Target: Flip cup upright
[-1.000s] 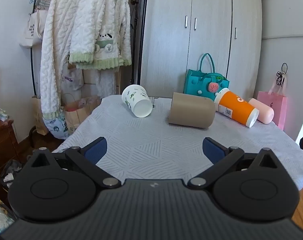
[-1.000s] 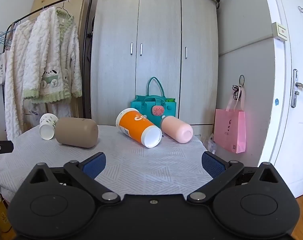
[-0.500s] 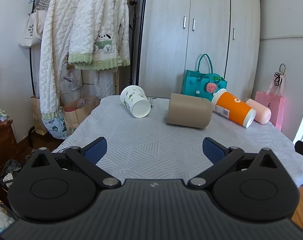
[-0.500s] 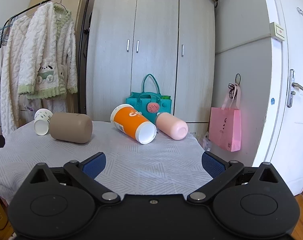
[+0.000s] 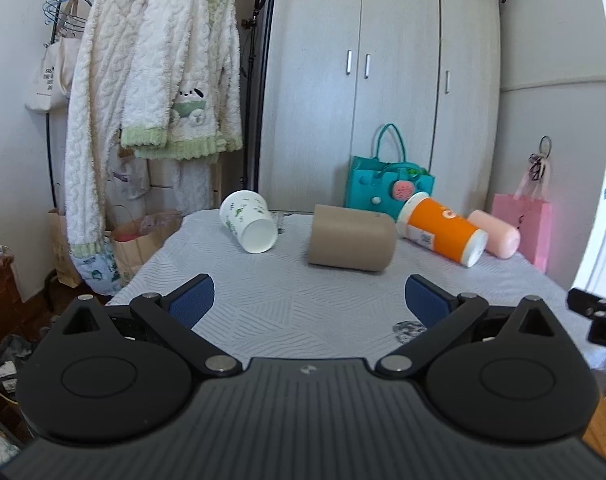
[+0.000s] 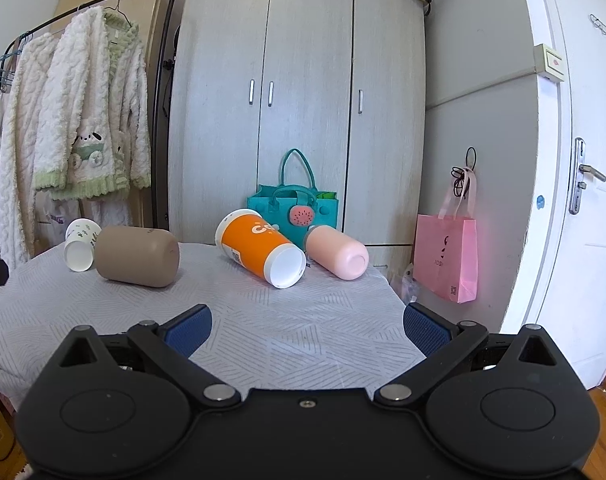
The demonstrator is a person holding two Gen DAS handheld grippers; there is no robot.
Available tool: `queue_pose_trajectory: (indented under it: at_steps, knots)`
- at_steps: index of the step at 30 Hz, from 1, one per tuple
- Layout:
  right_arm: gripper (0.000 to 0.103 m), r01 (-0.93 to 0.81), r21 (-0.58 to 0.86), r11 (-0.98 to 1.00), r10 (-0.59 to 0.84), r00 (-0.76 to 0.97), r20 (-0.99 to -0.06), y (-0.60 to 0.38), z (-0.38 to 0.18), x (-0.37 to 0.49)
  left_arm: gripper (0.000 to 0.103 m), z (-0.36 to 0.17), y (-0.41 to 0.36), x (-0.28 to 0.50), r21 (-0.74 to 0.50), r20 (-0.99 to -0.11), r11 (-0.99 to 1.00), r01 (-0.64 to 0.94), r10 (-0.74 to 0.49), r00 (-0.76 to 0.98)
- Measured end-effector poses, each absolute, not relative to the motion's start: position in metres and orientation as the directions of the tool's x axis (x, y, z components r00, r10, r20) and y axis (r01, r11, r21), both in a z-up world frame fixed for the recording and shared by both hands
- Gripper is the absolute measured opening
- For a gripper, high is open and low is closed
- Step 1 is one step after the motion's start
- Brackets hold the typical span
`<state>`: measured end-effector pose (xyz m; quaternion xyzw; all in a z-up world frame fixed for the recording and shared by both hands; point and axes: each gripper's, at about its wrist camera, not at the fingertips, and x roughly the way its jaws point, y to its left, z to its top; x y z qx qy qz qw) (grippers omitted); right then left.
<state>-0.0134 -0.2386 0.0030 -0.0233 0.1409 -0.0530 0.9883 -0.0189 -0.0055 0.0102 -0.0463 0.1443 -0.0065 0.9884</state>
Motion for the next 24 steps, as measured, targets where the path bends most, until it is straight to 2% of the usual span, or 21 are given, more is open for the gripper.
queue_pose_trajectory:
  at_steps: [10, 15, 24]
  knots:
    - [0.103, 0.105, -0.067, 0.992, -0.12, 0.953, -0.279, -0.2406, 0.0017, -0.0145, 0.103, 0.0062, -0.002, -0.016, -0.106, -0.314, 0.994, -0.01, -0.024, 0.949]
    - [0.103, 0.118, -0.067, 0.991, -0.132, 0.95, -0.284, -0.2406, 0.0037, -0.014, 0.103, 0.008, -0.0015, -0.0156, -0.114, -0.365, 0.993, -0.016, -0.027, 0.931]
    - [0.103, 0.123, -0.063, 0.99, -0.136, 0.95, -0.282, -0.2417, 0.0049, -0.0176, 0.103, 0.0098, -0.0019, -0.0174, -0.119, -0.362, 0.993, -0.011, -0.033, 0.931]
